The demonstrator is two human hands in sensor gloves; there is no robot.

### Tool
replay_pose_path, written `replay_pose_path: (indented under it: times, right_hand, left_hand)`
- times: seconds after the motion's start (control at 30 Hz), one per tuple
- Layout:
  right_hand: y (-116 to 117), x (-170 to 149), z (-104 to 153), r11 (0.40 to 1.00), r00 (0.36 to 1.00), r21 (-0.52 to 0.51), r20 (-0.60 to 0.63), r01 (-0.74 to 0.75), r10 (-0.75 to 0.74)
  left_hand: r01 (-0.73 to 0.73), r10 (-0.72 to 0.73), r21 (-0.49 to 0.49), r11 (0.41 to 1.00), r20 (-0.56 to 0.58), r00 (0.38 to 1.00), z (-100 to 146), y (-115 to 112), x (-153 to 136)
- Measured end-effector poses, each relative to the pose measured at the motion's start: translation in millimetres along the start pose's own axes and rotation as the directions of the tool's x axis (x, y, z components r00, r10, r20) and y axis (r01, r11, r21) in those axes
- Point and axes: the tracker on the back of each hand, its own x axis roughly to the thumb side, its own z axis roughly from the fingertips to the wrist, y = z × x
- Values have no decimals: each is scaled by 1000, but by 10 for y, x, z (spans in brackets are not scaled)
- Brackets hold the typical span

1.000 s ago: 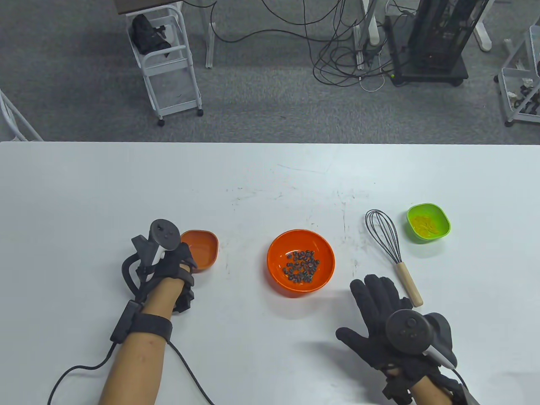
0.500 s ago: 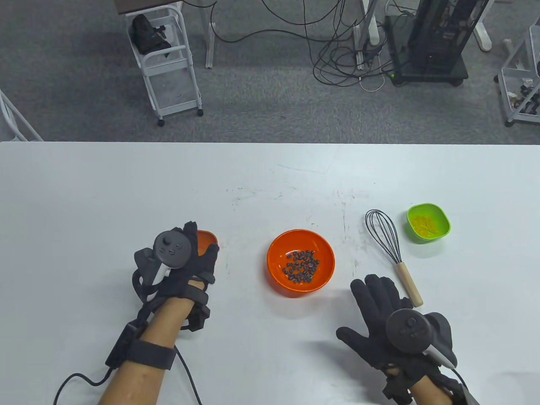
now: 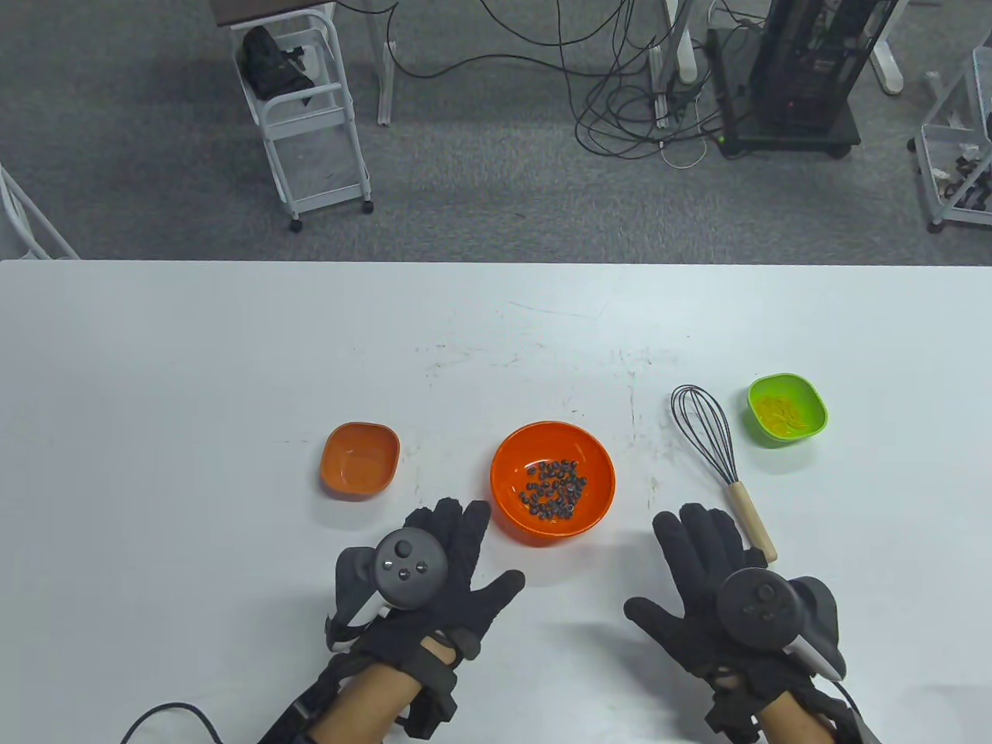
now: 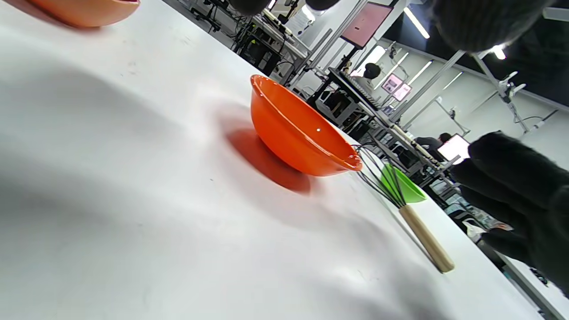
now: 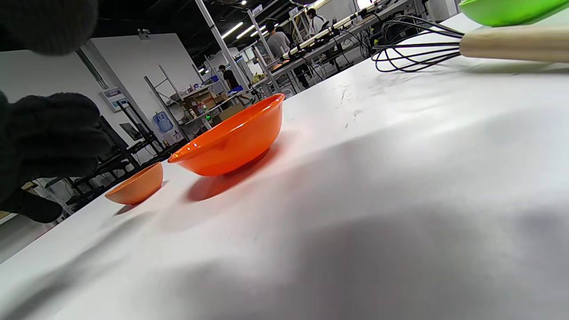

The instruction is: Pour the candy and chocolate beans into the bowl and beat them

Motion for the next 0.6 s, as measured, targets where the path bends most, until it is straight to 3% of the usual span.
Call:
replay_pose_path:
  times: [0.33, 0.6]
  right_hand:
    - [-182, -87, -42, 996, 998, -84, -63, -23, 17]
    - [-539, -244, -232, 983, 987, -174, -156, -60, 32]
  left_hand:
    - [87, -86, -37, 996, 40, 996, 22, -114, -60]
    - [121, -119, -34, 992, 51, 992, 76, -158, -21]
